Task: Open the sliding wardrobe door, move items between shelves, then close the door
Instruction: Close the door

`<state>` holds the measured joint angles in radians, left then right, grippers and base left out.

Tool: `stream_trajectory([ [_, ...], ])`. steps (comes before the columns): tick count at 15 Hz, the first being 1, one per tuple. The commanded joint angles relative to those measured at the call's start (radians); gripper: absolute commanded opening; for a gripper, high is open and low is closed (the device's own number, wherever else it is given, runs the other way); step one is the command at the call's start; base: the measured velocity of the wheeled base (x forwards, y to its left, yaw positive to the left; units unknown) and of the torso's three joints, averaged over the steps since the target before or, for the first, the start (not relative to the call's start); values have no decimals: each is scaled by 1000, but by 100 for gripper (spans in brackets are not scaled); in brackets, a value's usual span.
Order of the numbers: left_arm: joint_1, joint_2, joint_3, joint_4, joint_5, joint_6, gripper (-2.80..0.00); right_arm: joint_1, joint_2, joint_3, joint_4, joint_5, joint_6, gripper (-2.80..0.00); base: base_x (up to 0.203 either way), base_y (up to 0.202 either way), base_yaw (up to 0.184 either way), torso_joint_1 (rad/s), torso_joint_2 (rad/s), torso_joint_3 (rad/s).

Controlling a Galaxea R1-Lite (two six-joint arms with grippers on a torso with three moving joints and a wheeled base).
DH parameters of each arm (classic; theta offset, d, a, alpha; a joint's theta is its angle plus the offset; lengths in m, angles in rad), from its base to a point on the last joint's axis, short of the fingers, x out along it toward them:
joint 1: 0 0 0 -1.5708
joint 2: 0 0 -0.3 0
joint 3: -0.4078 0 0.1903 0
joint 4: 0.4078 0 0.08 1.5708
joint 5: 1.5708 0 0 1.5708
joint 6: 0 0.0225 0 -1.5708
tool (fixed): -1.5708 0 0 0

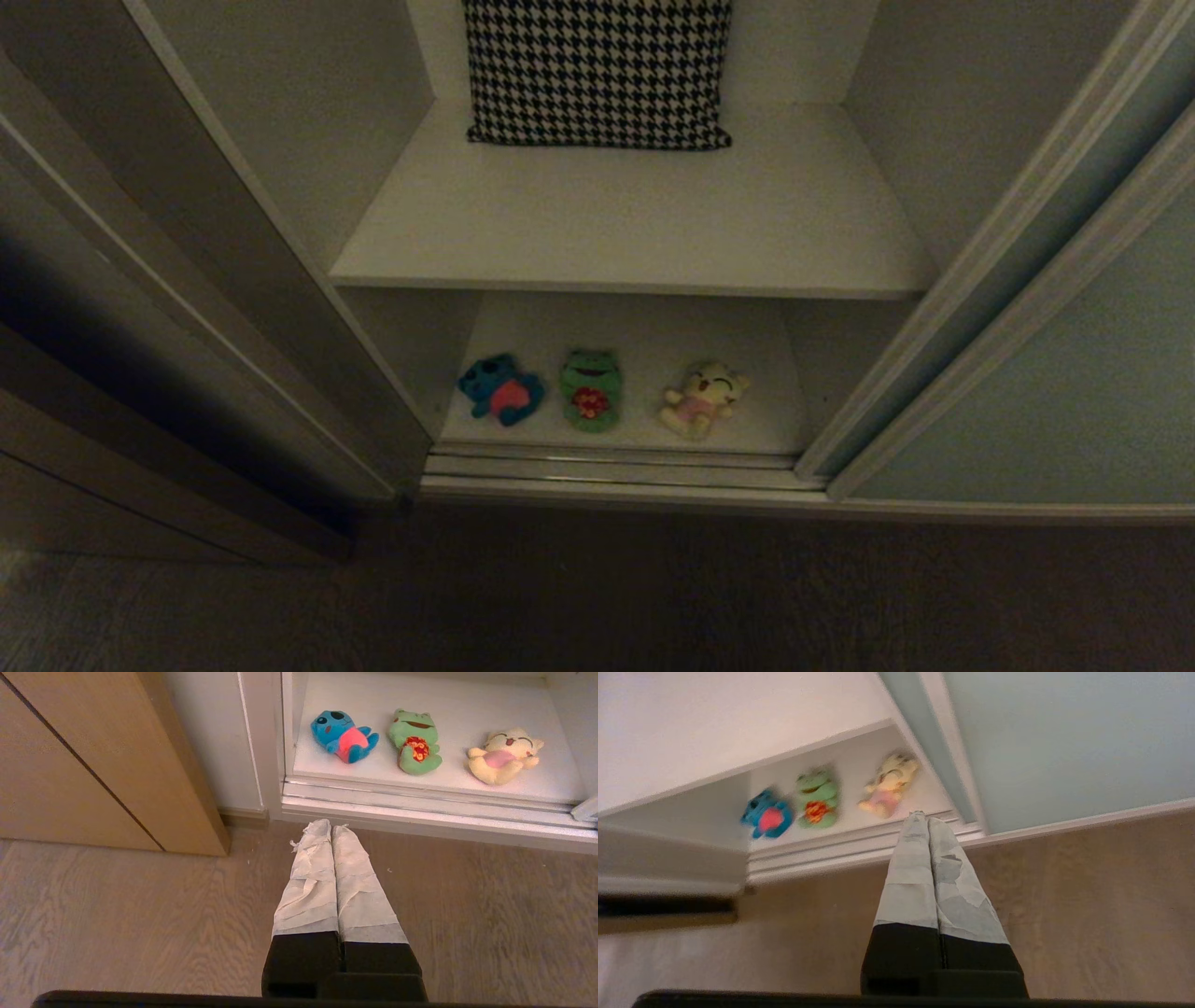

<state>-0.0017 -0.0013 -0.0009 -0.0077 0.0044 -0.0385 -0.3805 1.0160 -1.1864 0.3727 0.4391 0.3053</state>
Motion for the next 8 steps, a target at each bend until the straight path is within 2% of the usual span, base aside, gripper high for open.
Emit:
stream_trajectory([
  [1, 0, 1, 1, -2, 0, -1, -280, 28, 104, -4, -41, 5, 1, -280, 0, 0, 0, 0, 0, 0],
  [8, 0, 1, 0, -1, 0, -1, -280, 60, 241, -15, -140, 3, 0, -280, 0, 0, 0, 0, 0, 0],
])
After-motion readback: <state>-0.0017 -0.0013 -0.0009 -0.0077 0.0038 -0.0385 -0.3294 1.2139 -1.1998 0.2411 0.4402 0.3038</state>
